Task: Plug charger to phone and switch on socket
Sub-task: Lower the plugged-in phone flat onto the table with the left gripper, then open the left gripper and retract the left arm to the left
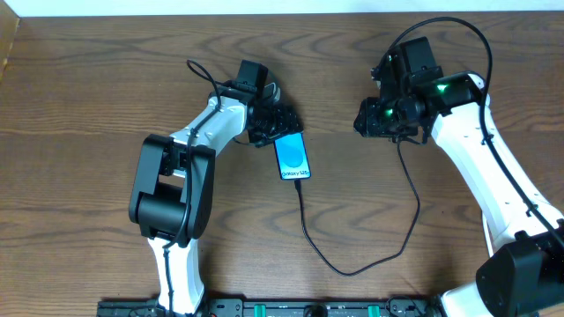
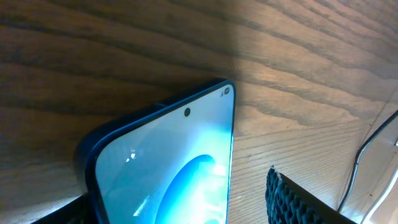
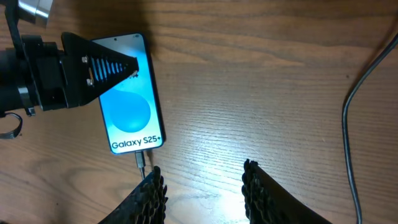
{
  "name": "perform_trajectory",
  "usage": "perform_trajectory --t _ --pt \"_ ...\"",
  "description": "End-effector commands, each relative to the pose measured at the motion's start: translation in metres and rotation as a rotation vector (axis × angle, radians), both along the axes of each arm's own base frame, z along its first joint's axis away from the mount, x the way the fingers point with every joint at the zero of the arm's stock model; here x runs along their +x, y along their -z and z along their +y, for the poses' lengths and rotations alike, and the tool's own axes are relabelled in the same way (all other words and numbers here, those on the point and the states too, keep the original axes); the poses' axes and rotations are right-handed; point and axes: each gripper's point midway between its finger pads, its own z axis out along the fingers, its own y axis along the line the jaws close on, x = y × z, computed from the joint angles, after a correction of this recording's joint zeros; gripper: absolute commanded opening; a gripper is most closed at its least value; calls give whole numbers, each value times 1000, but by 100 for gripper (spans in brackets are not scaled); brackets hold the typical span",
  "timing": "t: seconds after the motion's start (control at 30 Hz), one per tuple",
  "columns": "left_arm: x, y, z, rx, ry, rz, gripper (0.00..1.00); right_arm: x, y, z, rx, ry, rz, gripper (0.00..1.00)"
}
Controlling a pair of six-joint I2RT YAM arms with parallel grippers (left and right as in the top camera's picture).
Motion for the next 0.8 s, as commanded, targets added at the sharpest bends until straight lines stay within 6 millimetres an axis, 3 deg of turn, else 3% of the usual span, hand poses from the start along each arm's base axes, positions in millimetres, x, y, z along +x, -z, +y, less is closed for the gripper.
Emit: perform_trajectory --t 0.0,0.23,0.43,0.5,0.63,0.77 --pt "-28 61 49 211 -57 149 72 0 -11 1 -5 -19 -37 40" --pt "-19 32 69 204 -111 140 72 1 -11 -1 -14 -15 -41 41" --pt "-6 -14 88 168 -142 46 72 2 -11 0 -12 -16 -46 42" --pt "-2 -37 92 135 -130 -13 73 2 -11 0 -12 -17 -47 42" --pt "8 -102 101 35 -114 -182 73 4 -12 0 -14 -30 -60 42" --pt "8 -165 131 25 -181 -341 77 4 -12 0 -13 -30 -60 41"
